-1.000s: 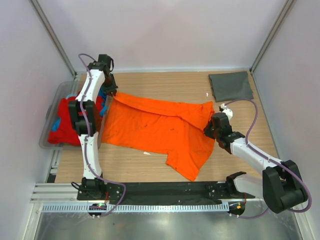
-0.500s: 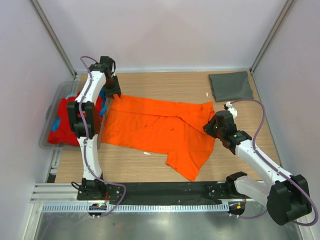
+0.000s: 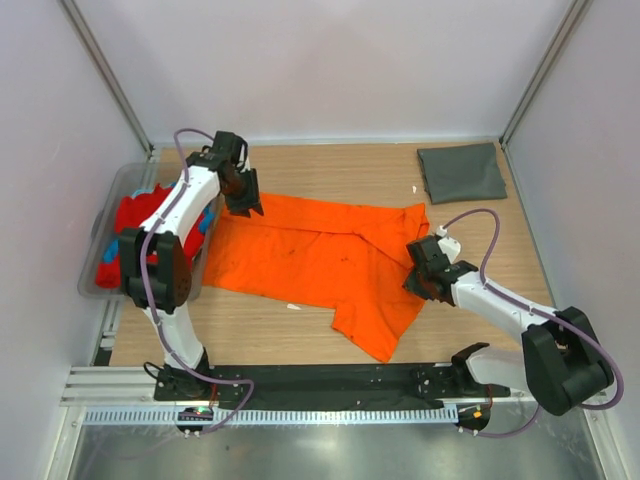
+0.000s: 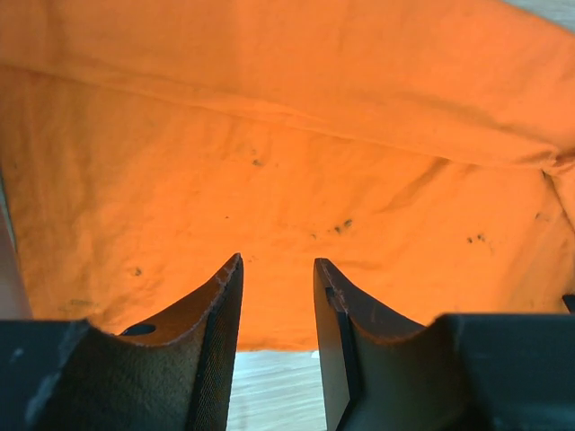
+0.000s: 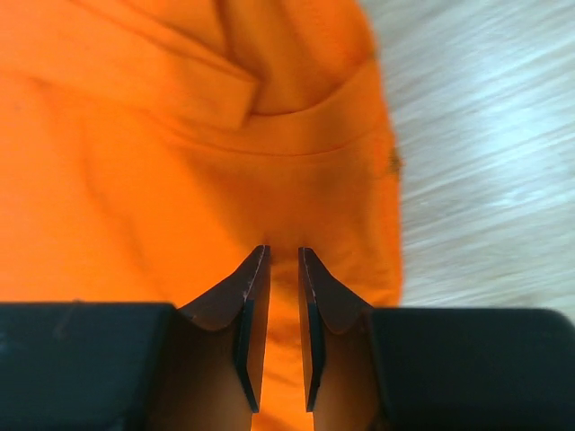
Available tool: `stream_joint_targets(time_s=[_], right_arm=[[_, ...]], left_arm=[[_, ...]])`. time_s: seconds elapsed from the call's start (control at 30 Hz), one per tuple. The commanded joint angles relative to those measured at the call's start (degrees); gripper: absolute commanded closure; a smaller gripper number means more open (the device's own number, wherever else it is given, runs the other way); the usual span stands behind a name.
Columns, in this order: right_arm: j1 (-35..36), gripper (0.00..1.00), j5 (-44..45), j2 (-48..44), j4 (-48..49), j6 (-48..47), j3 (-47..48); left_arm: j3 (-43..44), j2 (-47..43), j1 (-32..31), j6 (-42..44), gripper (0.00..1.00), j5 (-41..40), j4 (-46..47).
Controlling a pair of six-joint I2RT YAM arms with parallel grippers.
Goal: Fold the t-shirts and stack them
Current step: Fold the tshirt
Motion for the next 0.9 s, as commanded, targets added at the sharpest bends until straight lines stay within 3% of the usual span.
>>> stream_joint_targets(time_s=[0.0,0.27,0.6,0.77,0.87], right_arm=[[-0.1,0.75,8.2,1.5,-2.3,0.4,1.0],[-5.6,0.74,13.8,7.9,-2.5,-5.1,0.8],[-15.4,0.76,8.4,15.3,-2.8,-13.5,6.4],[-17.6,0.76,12.5,15.4,-6.8,-14.9,14.1],[-17.7,0.73,10.0,13.7,-10.0,-18.3,20.0]], left_arm=[[-6.0,-5.1,1.0,-3.1,0.61,-2.3,5.2],[-16.9,-11.6,1.0,-9.6,0.6,2.6,13.7],[-16.4,-12.7,1.0,-10.4,0.6,1.3,11.6],[-16.4,-12.2,1.0,-10.0,0.6,3.8,12.0],[-14.9,-10.0,1.0,-8.2,0.6,6.7,12.0]])
